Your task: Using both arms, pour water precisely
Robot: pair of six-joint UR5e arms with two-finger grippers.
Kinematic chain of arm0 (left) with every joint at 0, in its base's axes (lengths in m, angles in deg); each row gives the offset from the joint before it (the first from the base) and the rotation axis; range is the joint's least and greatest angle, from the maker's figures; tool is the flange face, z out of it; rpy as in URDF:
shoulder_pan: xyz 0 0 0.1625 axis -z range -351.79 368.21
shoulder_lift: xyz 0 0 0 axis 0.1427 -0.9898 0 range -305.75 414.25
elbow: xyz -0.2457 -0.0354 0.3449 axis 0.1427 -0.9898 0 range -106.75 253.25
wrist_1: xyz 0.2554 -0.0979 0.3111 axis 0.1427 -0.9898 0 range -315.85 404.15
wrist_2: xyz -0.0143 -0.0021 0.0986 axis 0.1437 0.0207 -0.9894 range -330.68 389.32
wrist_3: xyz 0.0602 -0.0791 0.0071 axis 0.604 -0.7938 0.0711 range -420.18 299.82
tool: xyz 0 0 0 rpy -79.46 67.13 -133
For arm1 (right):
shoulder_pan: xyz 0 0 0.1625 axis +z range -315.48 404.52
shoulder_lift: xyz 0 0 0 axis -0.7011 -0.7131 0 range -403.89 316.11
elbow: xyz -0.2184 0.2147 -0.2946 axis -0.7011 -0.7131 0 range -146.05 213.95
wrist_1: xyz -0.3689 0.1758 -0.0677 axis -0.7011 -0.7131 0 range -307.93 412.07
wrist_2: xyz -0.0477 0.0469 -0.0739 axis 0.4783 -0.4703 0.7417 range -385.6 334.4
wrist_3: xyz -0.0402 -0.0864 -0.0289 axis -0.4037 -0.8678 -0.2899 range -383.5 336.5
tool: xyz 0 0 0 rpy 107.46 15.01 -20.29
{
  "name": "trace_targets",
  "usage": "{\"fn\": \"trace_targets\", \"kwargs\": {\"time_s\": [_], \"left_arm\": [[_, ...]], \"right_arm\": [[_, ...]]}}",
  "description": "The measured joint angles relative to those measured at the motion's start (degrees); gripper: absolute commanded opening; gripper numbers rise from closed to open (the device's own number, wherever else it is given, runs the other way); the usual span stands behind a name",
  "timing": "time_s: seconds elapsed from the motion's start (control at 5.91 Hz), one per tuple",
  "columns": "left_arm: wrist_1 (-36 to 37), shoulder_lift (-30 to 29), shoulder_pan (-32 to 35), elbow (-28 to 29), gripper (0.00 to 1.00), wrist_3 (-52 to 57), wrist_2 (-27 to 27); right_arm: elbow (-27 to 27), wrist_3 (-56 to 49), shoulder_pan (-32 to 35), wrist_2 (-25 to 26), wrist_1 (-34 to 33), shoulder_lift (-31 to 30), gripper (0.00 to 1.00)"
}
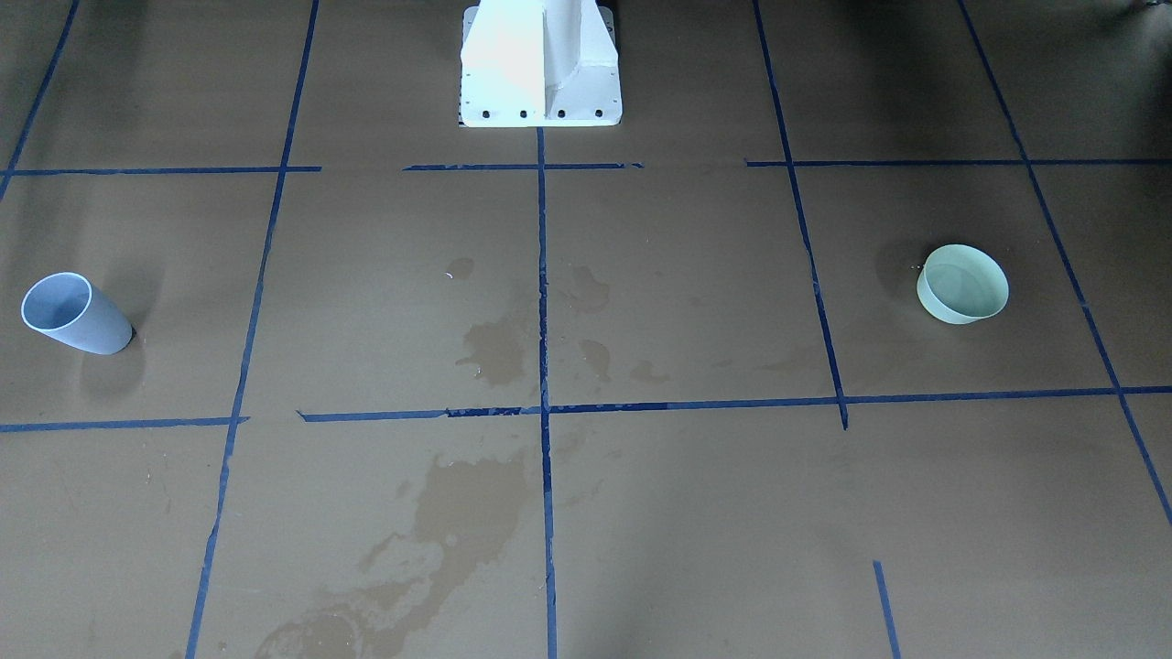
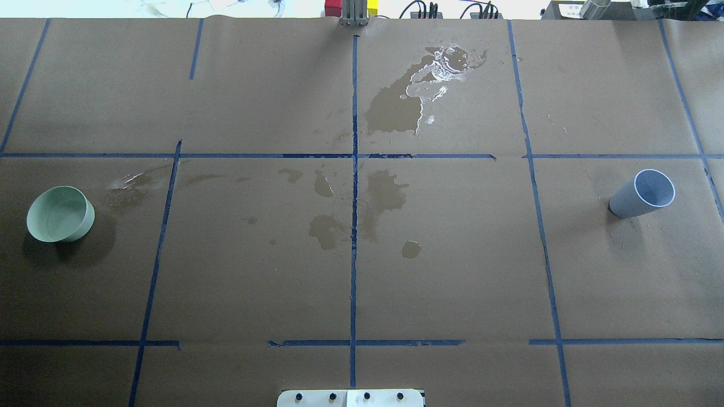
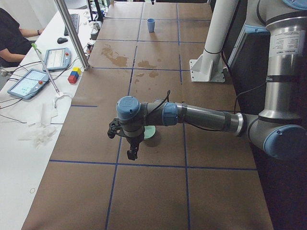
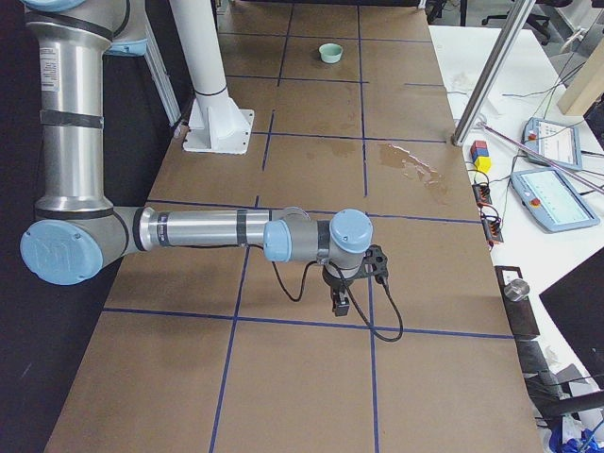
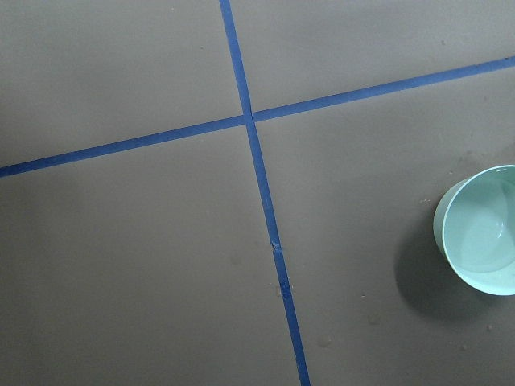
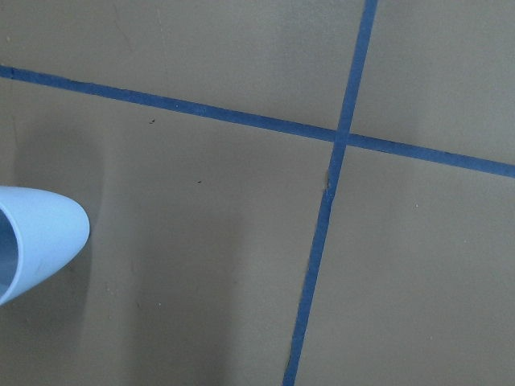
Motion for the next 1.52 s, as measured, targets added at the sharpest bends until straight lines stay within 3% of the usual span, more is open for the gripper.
{"fn": "trace_targets", "kwargs": {"time_s": [1.01,1.52], "left_arm": [[-0.78,1.15,-0.37,0.44,1.00,0.04,0.28],[-1.29,1.18,-0.46,0.34,1.00,0.16,0.62]], "right_arm": [[-0.22,0.10,-0.39,-2.08,0.10,-0.18,1.00],[-0.75,-0.12,-0.49,-2.68,6.01,-1.65,1.00]]}}
